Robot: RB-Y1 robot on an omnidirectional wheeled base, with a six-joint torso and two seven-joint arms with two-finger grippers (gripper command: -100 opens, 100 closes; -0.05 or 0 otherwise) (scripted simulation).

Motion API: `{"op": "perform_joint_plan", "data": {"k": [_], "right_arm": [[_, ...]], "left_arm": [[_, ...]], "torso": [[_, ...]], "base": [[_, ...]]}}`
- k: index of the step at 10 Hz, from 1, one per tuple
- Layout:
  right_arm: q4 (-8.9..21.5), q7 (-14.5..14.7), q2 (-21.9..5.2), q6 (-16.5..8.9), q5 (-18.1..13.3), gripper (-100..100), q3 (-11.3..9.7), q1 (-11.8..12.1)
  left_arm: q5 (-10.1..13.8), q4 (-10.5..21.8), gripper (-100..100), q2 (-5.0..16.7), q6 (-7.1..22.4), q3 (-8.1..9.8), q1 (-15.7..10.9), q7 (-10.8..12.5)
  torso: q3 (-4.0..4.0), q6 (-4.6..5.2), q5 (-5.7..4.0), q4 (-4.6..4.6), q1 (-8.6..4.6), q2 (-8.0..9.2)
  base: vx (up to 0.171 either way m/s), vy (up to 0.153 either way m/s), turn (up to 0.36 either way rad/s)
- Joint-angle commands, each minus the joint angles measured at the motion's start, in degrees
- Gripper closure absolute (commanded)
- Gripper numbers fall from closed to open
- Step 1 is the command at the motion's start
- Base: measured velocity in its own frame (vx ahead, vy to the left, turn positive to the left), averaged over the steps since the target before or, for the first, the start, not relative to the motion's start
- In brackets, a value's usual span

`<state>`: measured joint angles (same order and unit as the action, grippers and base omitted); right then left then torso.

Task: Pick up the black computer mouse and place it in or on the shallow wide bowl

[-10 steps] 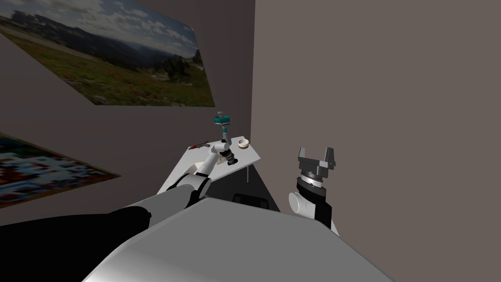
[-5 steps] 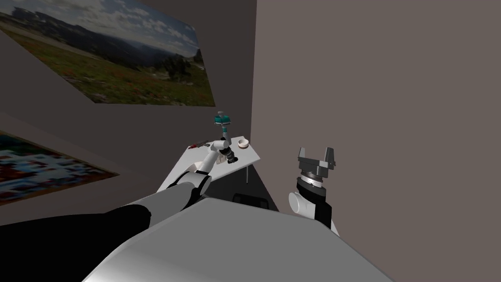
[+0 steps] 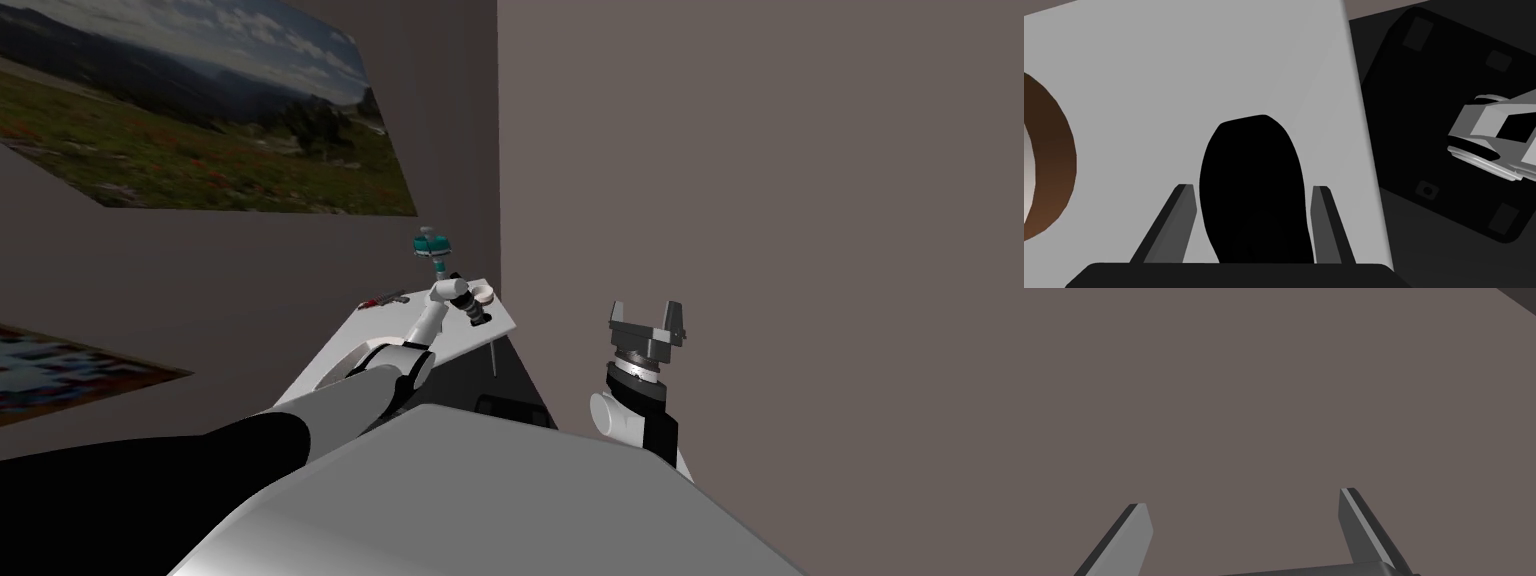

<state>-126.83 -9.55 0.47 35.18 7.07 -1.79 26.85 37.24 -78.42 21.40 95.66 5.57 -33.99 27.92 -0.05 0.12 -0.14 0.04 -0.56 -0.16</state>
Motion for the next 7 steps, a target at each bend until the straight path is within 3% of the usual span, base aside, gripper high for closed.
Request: {"op": "perform_joint_plan", "data": {"k": [1, 5, 7], "right_arm": [[0.0, 0.0, 0.0, 0.0, 0.0, 0, 0.0, 0.0], [0.0, 0.0, 0.0, 0.0, 0.0, 0, 0.0, 0.0], [0.0, 0.0, 0.0, 0.0, 0.0, 0, 0.0, 0.0]], "left_arm": [[1.7, 0.3, 100, 0.9, 0.6, 0.34, -1.4, 0.0], [6.3, 0.5, 100, 4.1, 2.2, 0.90, -4.4, -0.5], [8.4, -0.6, 100, 6.3, 3.6, 1.30, -5.3, -0.6]], "torso": [[0.00, 0.00, 0.00, 0.00, 0.00, 0.00], [0.17, -0.07, 0.13, 0.06, 0.68, 0.28], [0.23, -0.10, 0.15, 0.09, 0.78, 0.37]], "base": [[0.013, -0.013, -0.092], [-0.008, 0.046, -0.096], [-0.044, 0.108, -0.043]]}}
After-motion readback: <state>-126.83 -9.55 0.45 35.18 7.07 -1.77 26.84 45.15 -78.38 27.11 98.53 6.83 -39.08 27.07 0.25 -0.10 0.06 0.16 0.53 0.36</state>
